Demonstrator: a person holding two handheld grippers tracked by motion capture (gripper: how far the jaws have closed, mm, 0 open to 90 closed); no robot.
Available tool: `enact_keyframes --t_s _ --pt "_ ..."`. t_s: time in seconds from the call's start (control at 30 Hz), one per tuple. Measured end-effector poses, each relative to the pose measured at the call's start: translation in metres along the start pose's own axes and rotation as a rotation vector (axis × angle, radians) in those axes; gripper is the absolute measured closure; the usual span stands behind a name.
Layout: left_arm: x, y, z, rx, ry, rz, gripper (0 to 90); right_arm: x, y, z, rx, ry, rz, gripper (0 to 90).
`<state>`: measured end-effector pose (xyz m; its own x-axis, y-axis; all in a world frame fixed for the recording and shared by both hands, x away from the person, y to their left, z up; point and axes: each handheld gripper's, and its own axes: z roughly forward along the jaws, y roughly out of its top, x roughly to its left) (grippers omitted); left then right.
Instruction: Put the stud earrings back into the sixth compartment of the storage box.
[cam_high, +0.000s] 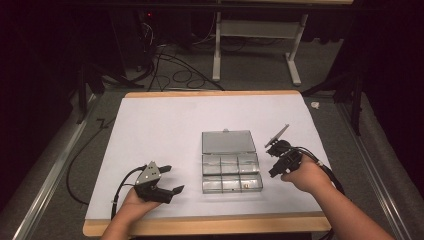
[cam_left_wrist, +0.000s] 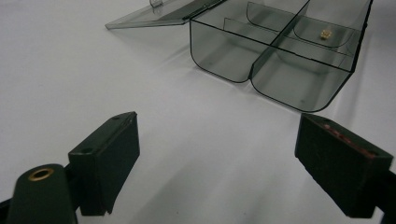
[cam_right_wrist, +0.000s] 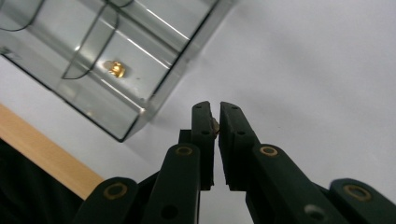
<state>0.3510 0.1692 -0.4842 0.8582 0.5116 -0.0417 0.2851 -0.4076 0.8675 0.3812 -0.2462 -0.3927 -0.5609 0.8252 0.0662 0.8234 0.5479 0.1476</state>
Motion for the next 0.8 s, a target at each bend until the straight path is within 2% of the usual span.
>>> enact_keyframes --t_s 0.07,0.47,0.63,0.67,0.7,0.73,0.8 --pt "0.000 0.000 0.000 -0.003 0.001 0.000 14.6 0.005 0.002 -0.002 -0.001 0.004 0.001 86.3" --pt "0.000 0.000 0.000 -0.004 0.000 -0.001 14.6 0.029 0.017 -0.005 -0.012 0.021 -0.079 86.2" --pt "0.000 0.000 0.000 -0.004 0.000 -0.001 14.6 0.036 0.021 0.001 0.005 0.030 -0.075 86.2" --pt "0.000 0.000 0.000 -0.004 0.000 -0.001 14.6 0.036 0.022 0.002 -0.002 0.034 -0.091 86.3" --pt "0.000 0.000 0.000 -0.004 0.000 -0.001 14.6 0.039 0.022 0.003 0.010 0.037 -0.066 86.2" --pt "0.000 0.000 0.000 -0.003 0.000 -0.002 14.6 0.037 0.024 0.006 -0.004 0.035 -0.122 86.3" --pt "0.000 0.000 0.000 -0.003 0.000 -0.002 14.6 0.040 0.026 0.007 0.005 0.039 -0.103 86.2"
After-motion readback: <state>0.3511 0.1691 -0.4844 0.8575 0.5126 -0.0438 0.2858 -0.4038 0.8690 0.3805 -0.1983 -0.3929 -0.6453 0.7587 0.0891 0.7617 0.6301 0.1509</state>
